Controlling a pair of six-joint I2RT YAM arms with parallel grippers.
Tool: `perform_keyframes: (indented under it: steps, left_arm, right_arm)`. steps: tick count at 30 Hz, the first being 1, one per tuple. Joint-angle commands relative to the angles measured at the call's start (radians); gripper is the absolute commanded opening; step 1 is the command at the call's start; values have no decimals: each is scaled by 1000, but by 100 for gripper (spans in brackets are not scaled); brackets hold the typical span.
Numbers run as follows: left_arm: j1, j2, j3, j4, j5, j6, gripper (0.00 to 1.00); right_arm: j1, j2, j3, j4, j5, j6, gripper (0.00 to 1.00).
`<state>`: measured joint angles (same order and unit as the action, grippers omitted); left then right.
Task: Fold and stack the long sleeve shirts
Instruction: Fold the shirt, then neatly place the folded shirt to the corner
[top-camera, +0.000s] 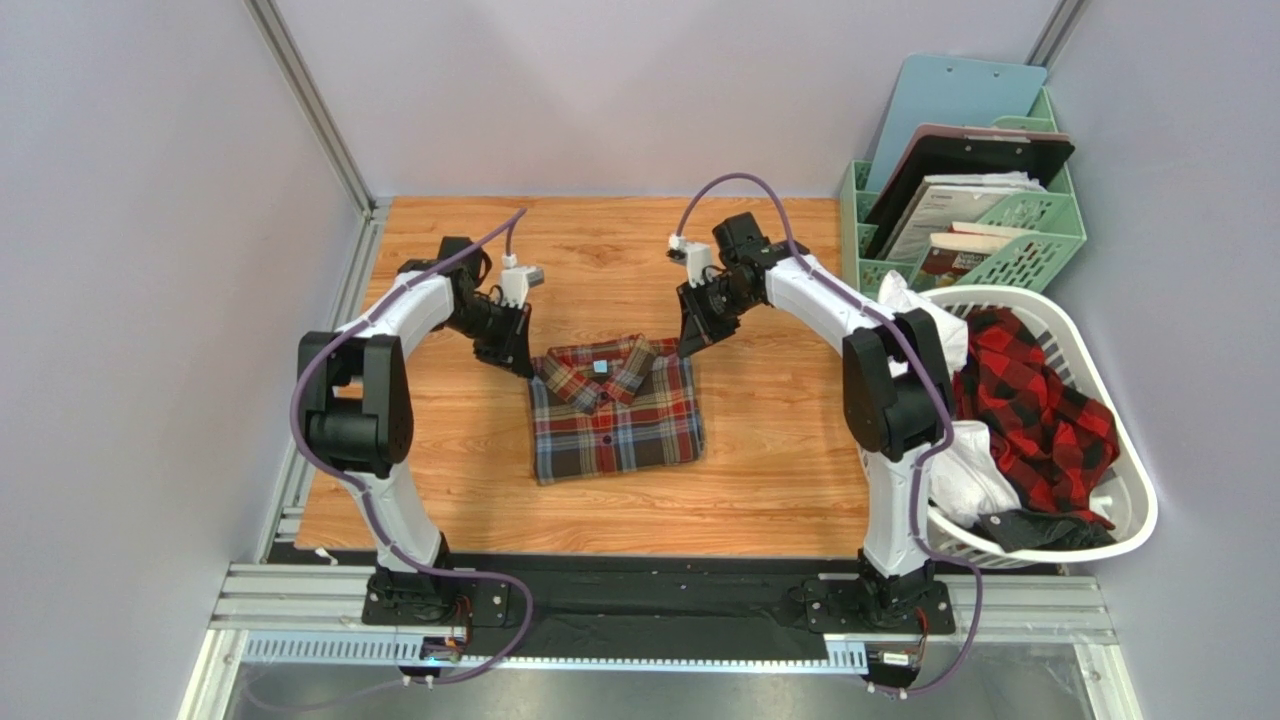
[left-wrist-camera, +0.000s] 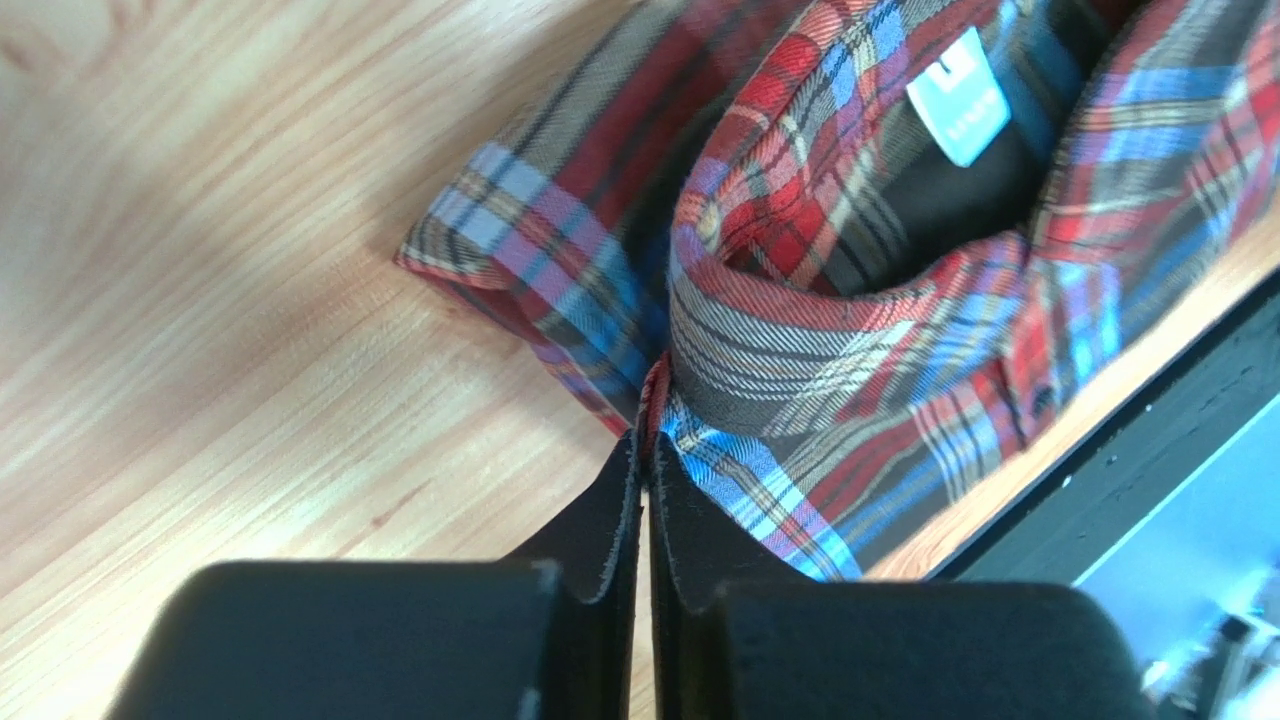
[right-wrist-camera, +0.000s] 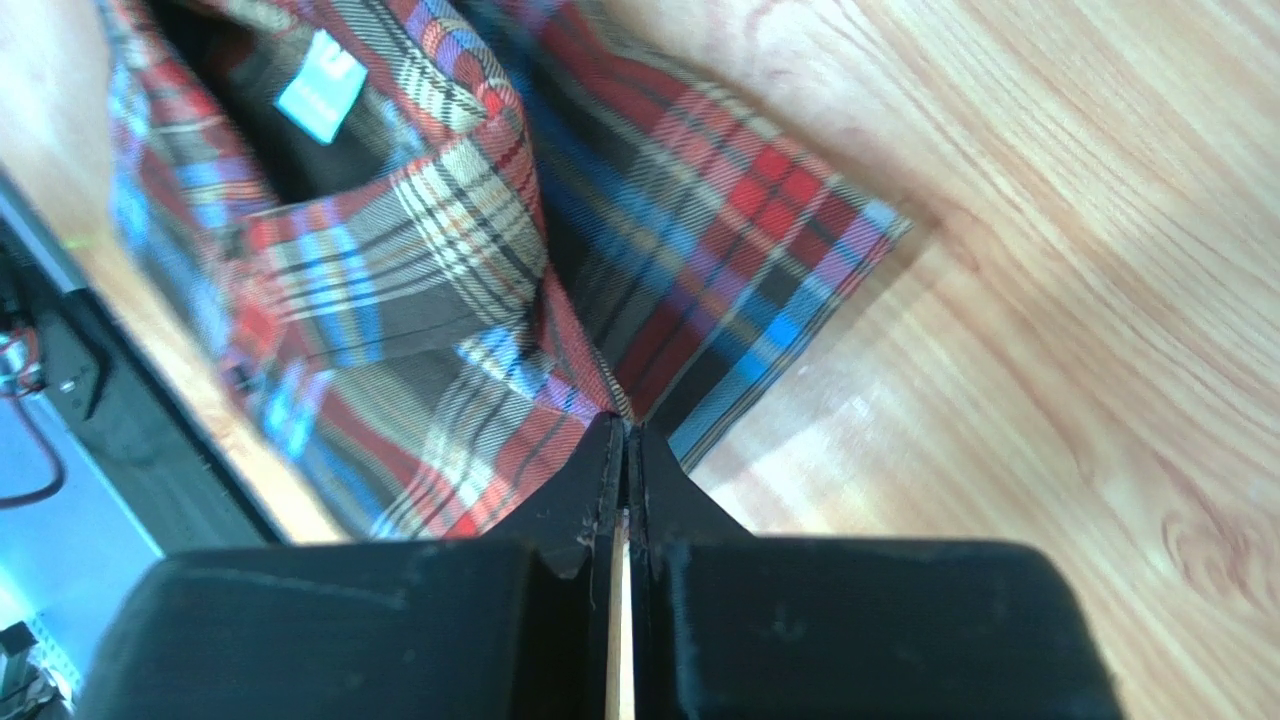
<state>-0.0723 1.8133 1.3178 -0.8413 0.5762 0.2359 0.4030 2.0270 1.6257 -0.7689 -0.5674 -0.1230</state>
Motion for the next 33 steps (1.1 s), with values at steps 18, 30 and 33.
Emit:
perform_keyframes:
  steps: [18, 30, 33]
  left_arm:
    - [-158, -566, -157, 100, -249, -105, 99]
    - [22, -715, -160, 96, -187, -262, 99]
    - [46, -743, -186, 96, -191, -248, 99]
  right_arm:
    - [84, -345, -189, 42, 125, 97, 94]
    - [506, -104, -38, 43, 566, 275, 100]
    - [546, -2, 28, 25, 608, 313, 100]
